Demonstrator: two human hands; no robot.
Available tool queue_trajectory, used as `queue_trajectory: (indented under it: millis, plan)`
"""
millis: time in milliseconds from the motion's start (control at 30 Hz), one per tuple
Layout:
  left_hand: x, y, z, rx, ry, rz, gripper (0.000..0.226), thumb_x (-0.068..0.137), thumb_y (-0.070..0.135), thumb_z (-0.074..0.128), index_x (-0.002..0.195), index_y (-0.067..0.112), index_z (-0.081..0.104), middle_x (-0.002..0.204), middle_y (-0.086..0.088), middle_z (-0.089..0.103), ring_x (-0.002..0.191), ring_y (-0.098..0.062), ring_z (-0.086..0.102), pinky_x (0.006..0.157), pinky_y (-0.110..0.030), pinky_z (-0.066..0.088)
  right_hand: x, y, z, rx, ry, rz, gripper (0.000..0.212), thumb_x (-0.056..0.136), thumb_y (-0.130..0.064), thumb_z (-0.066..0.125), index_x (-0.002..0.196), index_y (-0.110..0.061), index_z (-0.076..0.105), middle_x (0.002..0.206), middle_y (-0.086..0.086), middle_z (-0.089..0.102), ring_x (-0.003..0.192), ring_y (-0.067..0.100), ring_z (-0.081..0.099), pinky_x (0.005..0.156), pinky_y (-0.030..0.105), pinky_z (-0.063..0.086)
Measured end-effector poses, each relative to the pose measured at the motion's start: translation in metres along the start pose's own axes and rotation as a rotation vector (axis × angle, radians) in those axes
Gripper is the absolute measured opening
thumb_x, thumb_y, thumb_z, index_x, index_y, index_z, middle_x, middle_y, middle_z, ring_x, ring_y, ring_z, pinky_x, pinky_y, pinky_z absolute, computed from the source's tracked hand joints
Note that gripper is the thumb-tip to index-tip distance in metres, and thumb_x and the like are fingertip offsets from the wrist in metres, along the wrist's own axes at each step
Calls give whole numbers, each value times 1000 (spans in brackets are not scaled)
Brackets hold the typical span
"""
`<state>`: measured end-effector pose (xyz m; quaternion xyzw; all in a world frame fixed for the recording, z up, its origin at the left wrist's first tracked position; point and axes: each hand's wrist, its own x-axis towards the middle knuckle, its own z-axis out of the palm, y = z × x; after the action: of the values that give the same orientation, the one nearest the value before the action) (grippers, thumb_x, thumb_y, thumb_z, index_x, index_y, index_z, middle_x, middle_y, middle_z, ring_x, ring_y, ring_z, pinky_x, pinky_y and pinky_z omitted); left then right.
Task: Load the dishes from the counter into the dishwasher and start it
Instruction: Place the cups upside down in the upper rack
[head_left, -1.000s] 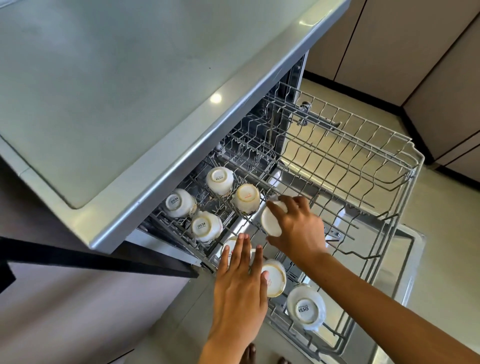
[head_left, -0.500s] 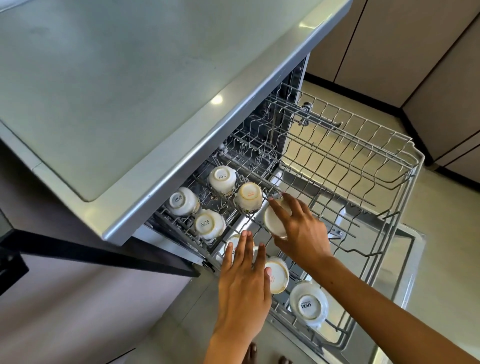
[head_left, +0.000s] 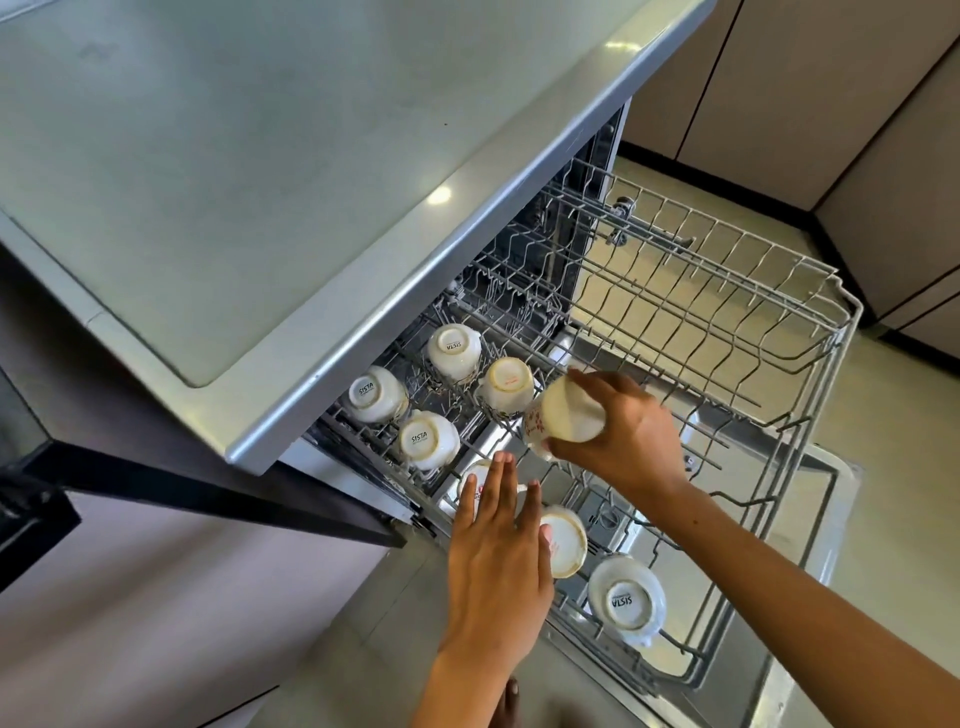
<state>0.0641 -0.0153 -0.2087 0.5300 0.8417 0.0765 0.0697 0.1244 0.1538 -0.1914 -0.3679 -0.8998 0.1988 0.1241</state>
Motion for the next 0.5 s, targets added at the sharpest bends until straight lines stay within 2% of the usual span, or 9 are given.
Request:
queue_trajectory:
  millis: [67, 200, 367, 500]
  plan:
    - [0, 0, 0, 3, 1, 5, 50, 93, 33, 28, 122, 10, 62, 141, -17, 43, 136, -26, 33, 108, -44, 22, -1, -2, 8, -35, 0, 14, 81, 61, -52, 78, 130, -17, 54, 117, 10, 61, 85, 30, 64, 64, 35, 53]
    - [0, 0, 0, 12, 5, 5, 50, 93, 33, 28, 123, 11, 60, 141, -17, 42, 137, -26, 32, 108, -44, 21, 1, -2, 12, -66, 6, 70, 80, 64, -50, 77, 132, -20, 50, 120, 9, 59, 89, 28, 63, 63, 32, 50]
    - [-1, -1, 4, -2, 5, -2, 49, 94, 33, 29, 124, 10, 60, 142, -17, 40, 138, -25, 30, 109, -44, 20, 18, 11, 6, 6, -144, 135, 82, 63, -46, 79, 133, -21, 47, 124, 8, 59, 97, 26, 62, 72, 34, 54]
    - [-1, -1, 4, -14, 5, -4, 48, 93, 34, 30, 122, 11, 61, 141, -16, 42, 138, -25, 30, 109, -44, 20, 25, 17, -3, -16, -295, 224, 79, 63, -44, 80, 130, -23, 44, 117, 8, 63, 95, 24, 63, 67, 28, 50]
